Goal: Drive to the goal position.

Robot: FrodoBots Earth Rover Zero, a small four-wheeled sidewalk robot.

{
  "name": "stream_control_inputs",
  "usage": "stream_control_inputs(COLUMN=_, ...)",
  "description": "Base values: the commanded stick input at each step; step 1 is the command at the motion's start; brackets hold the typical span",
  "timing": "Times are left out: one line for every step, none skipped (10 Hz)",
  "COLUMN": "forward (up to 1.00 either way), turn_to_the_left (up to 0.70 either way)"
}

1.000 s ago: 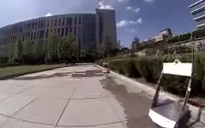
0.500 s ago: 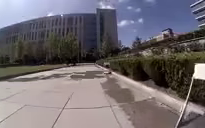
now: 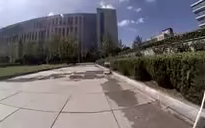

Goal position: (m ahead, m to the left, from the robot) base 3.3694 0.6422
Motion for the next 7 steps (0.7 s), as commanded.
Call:
stream_control_inputs(forward=0.18, turn_to_the_left=0.0)
stream_control_inputs(forward=0.68, turn_to_the_left=0.0)
stream_control_inputs(forward=0.7, turn_to_the_left=0.0)
stream_control_inputs(forward=0.7, turn_to_the_left=0.0)
stream_control_inputs(forward=0.7, turn_to_the_left=0.0)
stream_control_inputs(forward=0.7, turn_to_the_left=0.0)
stream_control_inputs(forward=0.7, turn_to_the_left=0.0)
